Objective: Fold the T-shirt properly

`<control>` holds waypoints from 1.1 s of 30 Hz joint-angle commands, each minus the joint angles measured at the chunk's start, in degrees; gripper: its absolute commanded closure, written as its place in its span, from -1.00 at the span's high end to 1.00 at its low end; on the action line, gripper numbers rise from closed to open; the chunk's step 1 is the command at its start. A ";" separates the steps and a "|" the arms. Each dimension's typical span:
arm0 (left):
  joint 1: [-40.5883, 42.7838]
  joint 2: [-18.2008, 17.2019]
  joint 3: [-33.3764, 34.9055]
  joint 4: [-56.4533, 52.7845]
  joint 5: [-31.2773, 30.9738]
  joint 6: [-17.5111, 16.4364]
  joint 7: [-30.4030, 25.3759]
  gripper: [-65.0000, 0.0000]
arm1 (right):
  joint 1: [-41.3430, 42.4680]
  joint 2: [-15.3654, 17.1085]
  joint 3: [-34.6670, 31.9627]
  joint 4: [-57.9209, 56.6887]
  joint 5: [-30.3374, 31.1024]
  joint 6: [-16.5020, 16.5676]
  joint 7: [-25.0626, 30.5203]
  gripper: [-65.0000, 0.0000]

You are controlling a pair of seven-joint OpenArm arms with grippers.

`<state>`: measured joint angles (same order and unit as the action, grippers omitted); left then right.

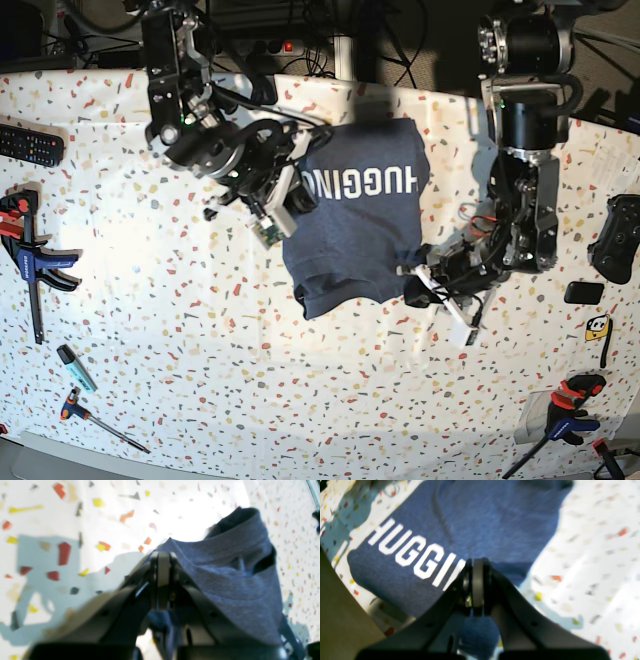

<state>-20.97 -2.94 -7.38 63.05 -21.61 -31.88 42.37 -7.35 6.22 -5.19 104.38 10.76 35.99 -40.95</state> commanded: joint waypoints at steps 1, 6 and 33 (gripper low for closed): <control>-1.14 -0.90 -0.07 3.23 -2.62 -0.50 -0.02 -1.00 | 0.35 -0.02 1.01 1.57 1.51 -0.35 0.15 -1.00; 4.66 -4.55 -0.07 15.96 -8.55 -0.46 2.08 -1.00 | -1.84 -0.04 7.69 4.48 6.34 -0.28 -1.84 -1.00; 58.55 -17.70 -21.16 45.70 -21.99 2.71 0.42 -1.00 | -40.15 -0.07 29.73 20.76 17.59 -0.22 -8.39 -1.00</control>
<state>37.39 -20.08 -28.12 107.74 -42.70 -28.71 43.62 -46.98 5.91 24.36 124.09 27.33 35.83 -50.00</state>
